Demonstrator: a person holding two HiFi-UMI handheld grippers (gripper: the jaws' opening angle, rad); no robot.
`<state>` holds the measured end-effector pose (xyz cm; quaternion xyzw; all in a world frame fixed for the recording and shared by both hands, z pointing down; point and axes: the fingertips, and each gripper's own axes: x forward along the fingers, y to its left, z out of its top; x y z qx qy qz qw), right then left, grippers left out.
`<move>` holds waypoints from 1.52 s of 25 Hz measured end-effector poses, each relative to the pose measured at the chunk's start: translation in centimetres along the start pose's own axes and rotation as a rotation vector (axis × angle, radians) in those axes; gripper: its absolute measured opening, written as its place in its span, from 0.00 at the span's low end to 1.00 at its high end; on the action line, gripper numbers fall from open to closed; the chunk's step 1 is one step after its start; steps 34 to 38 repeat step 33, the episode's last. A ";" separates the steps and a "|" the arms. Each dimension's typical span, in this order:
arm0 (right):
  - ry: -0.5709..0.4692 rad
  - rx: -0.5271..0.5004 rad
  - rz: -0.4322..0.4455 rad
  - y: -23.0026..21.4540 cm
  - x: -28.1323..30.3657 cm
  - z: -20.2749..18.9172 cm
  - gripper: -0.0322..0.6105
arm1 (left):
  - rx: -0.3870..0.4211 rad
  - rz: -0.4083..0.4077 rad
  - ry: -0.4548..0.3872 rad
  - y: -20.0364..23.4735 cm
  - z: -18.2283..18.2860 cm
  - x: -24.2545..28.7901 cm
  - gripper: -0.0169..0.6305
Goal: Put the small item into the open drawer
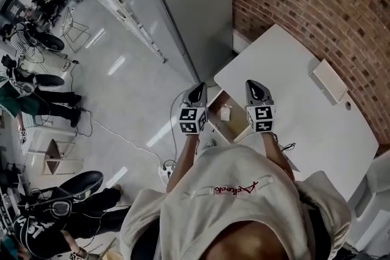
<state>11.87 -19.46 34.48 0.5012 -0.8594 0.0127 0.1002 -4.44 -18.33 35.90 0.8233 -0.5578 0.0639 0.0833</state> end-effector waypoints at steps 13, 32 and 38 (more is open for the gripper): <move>0.006 -0.005 0.008 0.0 -2.7 -1.3 0.07 | 0.006 0.052 -0.028 -0.2 0.3 -2.2 0.04; 0.022 0.001 0.029 0.7 -2.1 -1.4 0.07 | 0.030 0.053 -0.016 -0.8 0.3 -2.0 0.04; 0.022 0.002 0.029 0.7 -2.0 -1.4 0.07 | 0.027 0.053 -0.015 -0.7 0.3 -2.0 0.04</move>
